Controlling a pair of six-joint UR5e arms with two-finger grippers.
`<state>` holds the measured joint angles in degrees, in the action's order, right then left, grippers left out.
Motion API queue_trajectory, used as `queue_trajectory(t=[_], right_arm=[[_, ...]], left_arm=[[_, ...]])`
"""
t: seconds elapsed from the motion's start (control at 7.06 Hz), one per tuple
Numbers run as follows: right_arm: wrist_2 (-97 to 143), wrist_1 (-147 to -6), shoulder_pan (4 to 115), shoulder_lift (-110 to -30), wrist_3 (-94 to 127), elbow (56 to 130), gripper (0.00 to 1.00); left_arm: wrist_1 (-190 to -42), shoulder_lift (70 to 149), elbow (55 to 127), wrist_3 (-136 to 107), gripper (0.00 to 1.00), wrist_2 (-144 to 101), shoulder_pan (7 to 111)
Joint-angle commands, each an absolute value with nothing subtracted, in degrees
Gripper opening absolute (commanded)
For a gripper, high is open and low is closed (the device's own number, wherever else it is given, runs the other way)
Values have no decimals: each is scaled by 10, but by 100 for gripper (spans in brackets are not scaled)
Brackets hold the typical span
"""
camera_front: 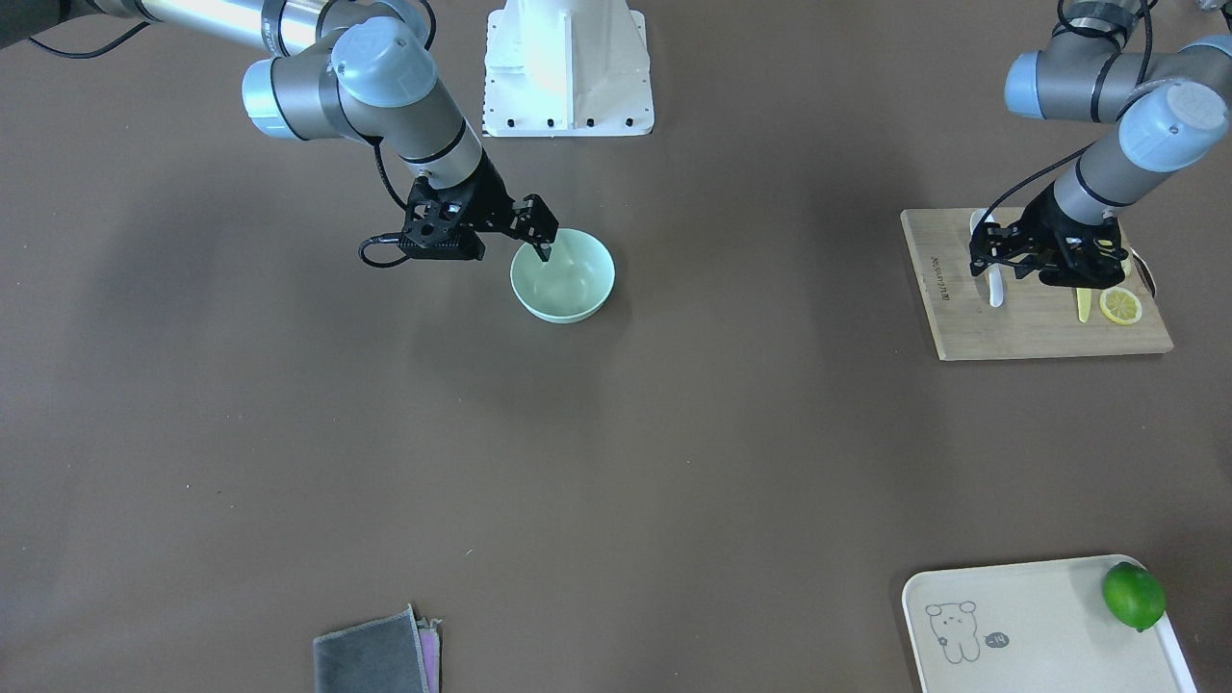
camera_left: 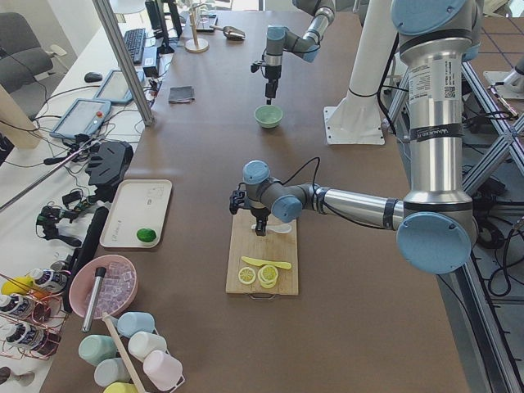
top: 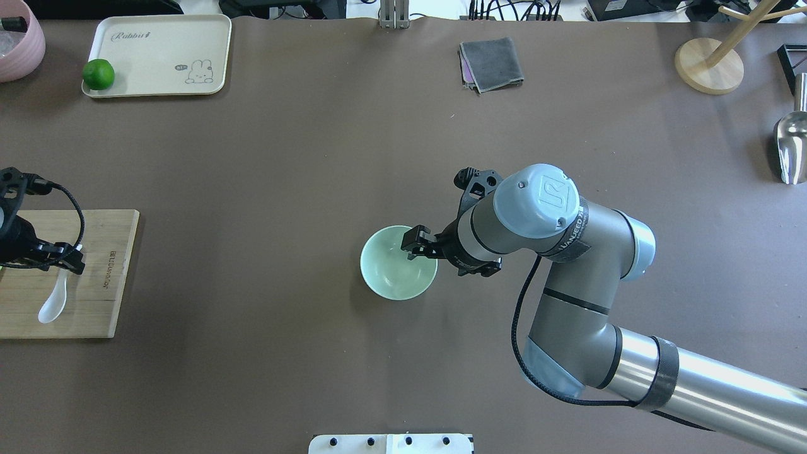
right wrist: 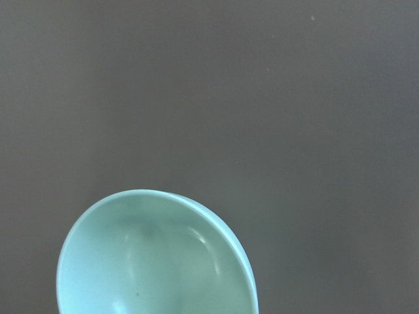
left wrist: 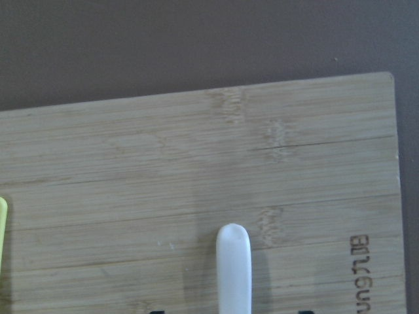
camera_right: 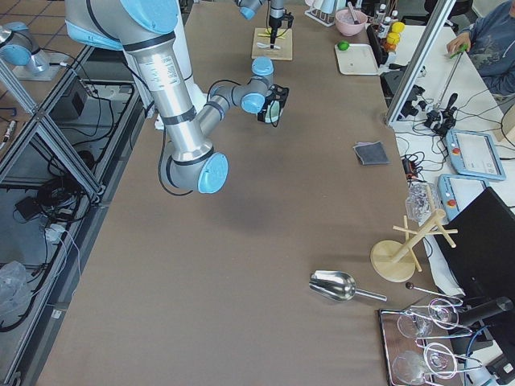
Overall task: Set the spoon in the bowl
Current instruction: 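Grasp the white spoon with the left gripper while the right releases the bowl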
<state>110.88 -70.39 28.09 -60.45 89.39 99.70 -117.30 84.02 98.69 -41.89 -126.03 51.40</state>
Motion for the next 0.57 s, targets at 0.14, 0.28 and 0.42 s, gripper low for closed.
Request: queue_trajectory(t=[0.14, 0.28, 0.42], right_arm=[[1112, -705, 290, -607, 894, 999, 100], [1113, -705, 294, -608, 893, 999, 100], [1116, -706, 297, -607, 893, 1000, 100]], left_arm=[[-1200, 840, 983, -454, 13, -1259, 500], [-1199, 840, 983, -454, 0, -1259, 500], [-1199, 841, 988, -451, 0, -1259, 501]])
